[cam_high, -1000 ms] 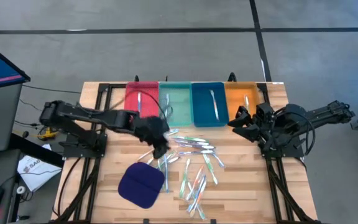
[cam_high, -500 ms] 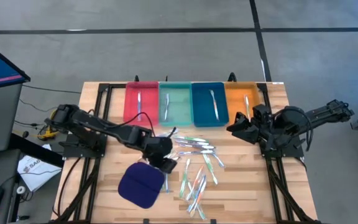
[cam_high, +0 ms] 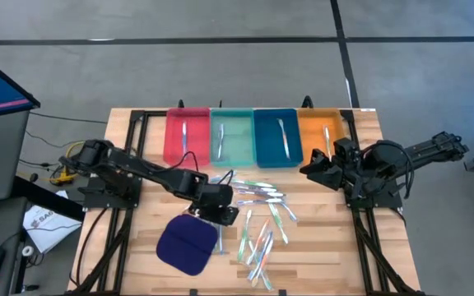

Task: Pick & Place Toothbrushes
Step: Put the blue toothbrush into the red bin

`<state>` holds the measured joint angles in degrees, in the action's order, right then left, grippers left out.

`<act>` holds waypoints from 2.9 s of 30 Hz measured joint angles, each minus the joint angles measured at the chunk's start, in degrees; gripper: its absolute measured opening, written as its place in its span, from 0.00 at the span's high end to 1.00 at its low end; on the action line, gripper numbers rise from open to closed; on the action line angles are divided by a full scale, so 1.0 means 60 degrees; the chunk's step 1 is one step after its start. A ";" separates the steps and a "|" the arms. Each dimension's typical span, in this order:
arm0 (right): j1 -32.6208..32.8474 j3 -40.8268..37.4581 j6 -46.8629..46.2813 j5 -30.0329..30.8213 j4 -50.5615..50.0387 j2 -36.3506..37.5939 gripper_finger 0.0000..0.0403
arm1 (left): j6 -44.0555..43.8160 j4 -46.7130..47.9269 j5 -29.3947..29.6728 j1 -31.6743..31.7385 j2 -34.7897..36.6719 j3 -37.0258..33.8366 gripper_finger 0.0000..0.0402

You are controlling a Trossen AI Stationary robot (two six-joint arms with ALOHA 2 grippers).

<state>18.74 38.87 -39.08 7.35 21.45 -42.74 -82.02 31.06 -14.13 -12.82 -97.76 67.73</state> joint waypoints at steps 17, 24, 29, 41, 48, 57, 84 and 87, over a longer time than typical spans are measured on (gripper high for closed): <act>-0.0018 0.0000 -0.0254 0.0004 0.0000 0.0000 0.61 | -0.0056 -0.1073 -0.0537 0.0007 -0.1219 -0.0381 0.62; -0.0018 0.0000 -0.0254 0.0004 0.0000 0.0000 0.61 | -0.0124 -0.1051 -0.0634 0.0076 -0.1250 -0.0384 0.62; -0.0018 0.0000 -0.0250 0.0004 0.0000 0.0000 0.61 | -0.0160 -0.1069 -0.0641 0.0142 -0.1340 -0.0381 0.62; -0.0018 0.0000 -0.0249 0.0020 -0.0037 0.0001 0.61 | -0.0130 -0.0840 -0.0874 0.0176 -0.1467 -0.0504 0.62; -0.0018 0.0000 -0.0248 0.0029 -0.0036 0.0000 0.61 | -0.0014 -0.0835 -0.0694 0.0204 -0.1631 -0.0504 0.62; -0.0018 0.0000 -0.0246 0.0029 -0.0036 0.0000 0.61 | 0.0069 -0.0826 -0.0260 0.0251 -0.1668 -0.0504 0.62; -0.0019 0.0000 -0.0249 0.0025 -0.0076 0.0001 0.61 | -0.0083 -0.0792 0.0037 0.0230 -0.2231 -0.0469 0.67; -0.0018 0.0000 -0.0247 0.0025 -0.0080 0.0000 0.61 | -0.0076 -0.0752 0.0113 0.0273 -0.2185 -0.0479 0.74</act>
<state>18.63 38.87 -40.56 7.51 20.97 -42.74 -82.48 26.55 -13.45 -11.18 -110.87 64.86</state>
